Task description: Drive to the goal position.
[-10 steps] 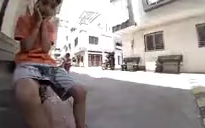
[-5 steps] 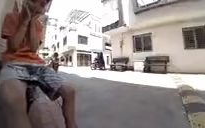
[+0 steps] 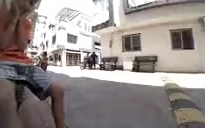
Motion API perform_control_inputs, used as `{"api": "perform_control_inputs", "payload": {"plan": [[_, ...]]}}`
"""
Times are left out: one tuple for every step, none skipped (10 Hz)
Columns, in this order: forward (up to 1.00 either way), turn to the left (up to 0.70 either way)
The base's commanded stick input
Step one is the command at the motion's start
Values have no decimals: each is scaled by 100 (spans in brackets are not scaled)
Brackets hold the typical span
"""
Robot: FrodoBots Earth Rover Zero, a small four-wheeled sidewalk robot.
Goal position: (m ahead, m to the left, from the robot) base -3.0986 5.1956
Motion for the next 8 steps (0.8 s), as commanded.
{"api": "perform_control_inputs", "payload": {"plan": [[0,0],[0,0],[12,0],[34,0],[69,0],[70,0],[70,0],[70,0]]}}
